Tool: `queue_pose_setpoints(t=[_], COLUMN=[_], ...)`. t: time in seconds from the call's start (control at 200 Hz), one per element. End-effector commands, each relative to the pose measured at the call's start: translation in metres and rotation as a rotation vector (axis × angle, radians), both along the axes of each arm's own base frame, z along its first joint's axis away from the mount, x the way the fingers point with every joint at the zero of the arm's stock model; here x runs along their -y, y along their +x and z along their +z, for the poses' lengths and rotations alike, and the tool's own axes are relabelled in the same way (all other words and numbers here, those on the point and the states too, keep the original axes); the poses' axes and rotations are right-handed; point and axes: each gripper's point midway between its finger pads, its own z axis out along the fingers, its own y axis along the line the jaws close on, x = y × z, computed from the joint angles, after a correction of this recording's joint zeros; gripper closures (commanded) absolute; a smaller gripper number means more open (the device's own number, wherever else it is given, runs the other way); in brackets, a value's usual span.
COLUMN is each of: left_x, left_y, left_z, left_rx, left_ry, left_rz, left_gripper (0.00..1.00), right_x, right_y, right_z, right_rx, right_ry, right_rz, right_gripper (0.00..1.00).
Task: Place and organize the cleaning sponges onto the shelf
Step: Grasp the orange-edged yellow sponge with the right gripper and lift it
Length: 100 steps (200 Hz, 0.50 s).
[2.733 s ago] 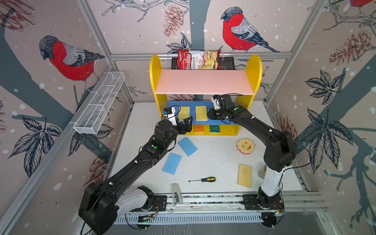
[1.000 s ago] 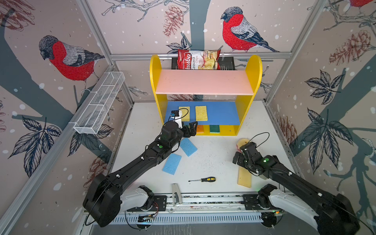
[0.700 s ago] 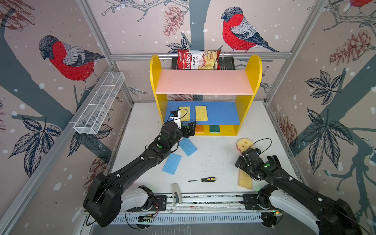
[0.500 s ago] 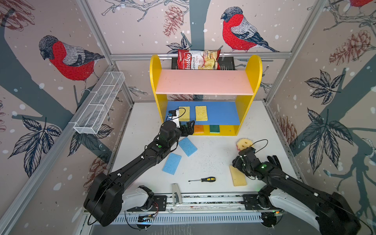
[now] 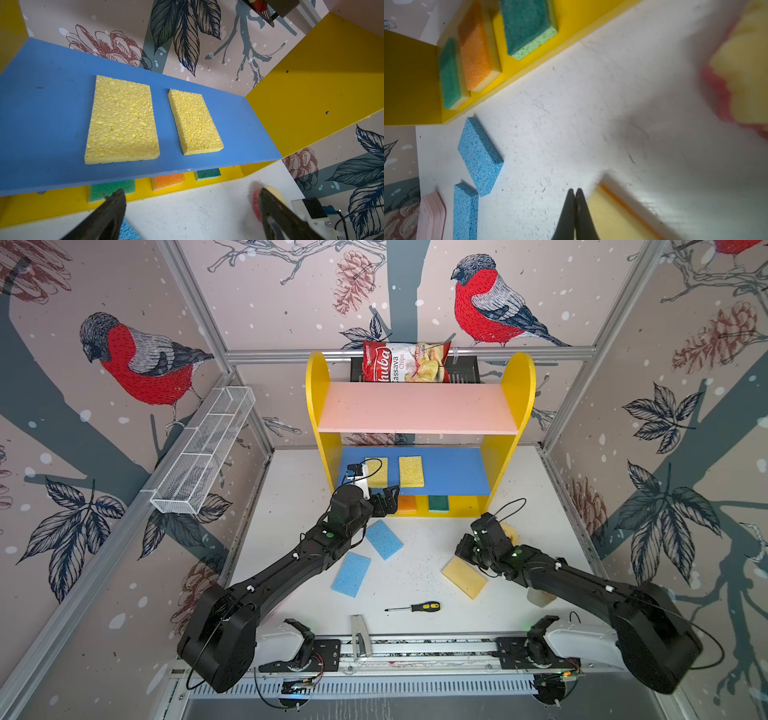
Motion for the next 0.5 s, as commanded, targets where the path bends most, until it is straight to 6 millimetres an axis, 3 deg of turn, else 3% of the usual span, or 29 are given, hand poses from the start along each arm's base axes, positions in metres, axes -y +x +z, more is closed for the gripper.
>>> queue_pose_setpoints(t=[0.0, 0.07, 0.2, 0.285, 0.395, 0.495], left_x=[0.001, 0.0, -0.005, -0.015, -0.025, -0.03], left_y=[0.002, 0.001, 0.0, 0.003, 0.004, 0.003], left_z=[0.009, 0.011, 0.02, 0.032, 0.05, 0.06], left_rx=[0.016, 0.015, 0.035, 0.063, 0.101, 0.116], left_ry=[-0.027, -0.025, -0.018, 0.008, -0.007, -0.04], left_rz=[-0.002, 0.003, 0.021, 0.059, 0.088, 0.105], left_gripper=[0.02, 0.02, 0.02, 0.02, 0.02, 0.02], right_x=[-0.001, 0.005, 0.015, 0.013, 0.007, -0.003], right_y=[0.004, -0.004, -0.034, -0.054, -0.069, -0.076], right_z=[0.007, 0.0, -0.028, -0.041, -0.051, -0.057], right_rx=[0.055, 0.039, -0.055, -0.097, -0.084, -0.076], right_ry=[-0.075, -0.125, -0.166, -0.157, -0.226, -0.294], right_rz=[0.097, 0.143, 0.229, 0.28, 0.335, 0.376], right_gripper=[0.93, 0.82, 0.41, 0.27, 0.25, 0.37])
